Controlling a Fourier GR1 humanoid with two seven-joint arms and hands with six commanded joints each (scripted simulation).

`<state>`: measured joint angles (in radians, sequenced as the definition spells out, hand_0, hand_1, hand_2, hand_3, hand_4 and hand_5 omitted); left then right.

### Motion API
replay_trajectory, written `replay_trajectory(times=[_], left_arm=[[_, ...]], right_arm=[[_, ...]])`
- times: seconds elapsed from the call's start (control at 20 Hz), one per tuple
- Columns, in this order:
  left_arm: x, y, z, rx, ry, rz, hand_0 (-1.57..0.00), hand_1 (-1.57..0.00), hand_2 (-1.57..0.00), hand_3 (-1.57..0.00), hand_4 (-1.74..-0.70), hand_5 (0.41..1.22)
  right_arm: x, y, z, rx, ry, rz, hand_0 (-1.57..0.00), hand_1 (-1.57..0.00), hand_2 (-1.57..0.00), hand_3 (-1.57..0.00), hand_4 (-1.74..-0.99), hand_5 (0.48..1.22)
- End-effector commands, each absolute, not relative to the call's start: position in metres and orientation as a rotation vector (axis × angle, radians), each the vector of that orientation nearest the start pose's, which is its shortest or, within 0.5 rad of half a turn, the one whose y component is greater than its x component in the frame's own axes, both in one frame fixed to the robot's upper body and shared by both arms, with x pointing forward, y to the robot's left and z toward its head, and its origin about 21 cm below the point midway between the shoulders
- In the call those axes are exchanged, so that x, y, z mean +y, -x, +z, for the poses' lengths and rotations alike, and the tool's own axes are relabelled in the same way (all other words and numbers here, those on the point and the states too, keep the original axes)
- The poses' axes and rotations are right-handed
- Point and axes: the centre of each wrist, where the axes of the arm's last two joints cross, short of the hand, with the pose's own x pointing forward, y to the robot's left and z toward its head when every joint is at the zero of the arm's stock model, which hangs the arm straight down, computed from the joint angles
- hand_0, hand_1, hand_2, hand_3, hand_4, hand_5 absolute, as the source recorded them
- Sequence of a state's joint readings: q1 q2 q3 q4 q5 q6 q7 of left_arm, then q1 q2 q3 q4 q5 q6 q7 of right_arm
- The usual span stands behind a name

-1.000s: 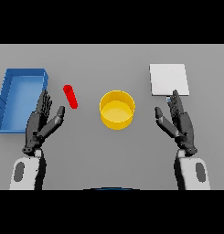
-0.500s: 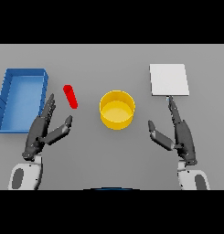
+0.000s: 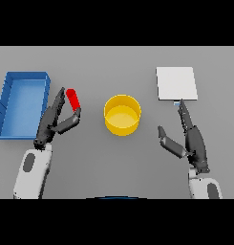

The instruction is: Pick up the red beaker and tilt it to pour out 1 green nut into yellow bowl. Pick up the yellow bowl and place it on the metallic measuring scale.

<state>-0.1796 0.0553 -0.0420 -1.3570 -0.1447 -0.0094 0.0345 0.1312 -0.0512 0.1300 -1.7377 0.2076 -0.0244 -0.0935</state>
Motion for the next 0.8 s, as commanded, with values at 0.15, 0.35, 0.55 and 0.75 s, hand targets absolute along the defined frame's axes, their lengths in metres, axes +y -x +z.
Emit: replay_trajectory(times=[0.15, 0.35, 0.55, 0.75], left_arm=[[0.209, -0.314, -0.014, -1.474, -0.063, -0.249, 0.0, 0.0, 0.0, 0.0, -1.34, 0.717], [0.206, -0.33, -0.014, -1.469, -0.066, -0.257, 0.0, 0.0, 0.0, 0.0, -1.32, 0.713], [0.205, -0.342, -0.013, -1.481, -0.071, -0.276, 0.0, 0.0, 0.0, 0.0, -1.31, 0.703], [0.199, -0.351, -0.016, -1.469, -0.047, -0.285, 0.0, 0.0, 0.0, 0.0, -1.33, 0.715]], right_arm=[[-0.214, -0.217, 0.014, -1.693, 0.143, 0.237, 0.0, 0.0, 0.0, 0.0, -1.341, 0.689], [-0.217, -0.219, 0.01, -1.694, 0.137, 0.223, 0.0, 0.0, 0.0, 0.0, -1.336, 0.688], [-0.219, -0.219, 0.009, -1.703, 0.136, 0.223, 0.0, 0.0, 0.0, 0.0, -1.329, 0.684], [-0.219, -0.218, 0.012, -1.704, 0.146, 0.231, 0.0, 0.0, 0.0, 0.0, -1.311, 0.682]])
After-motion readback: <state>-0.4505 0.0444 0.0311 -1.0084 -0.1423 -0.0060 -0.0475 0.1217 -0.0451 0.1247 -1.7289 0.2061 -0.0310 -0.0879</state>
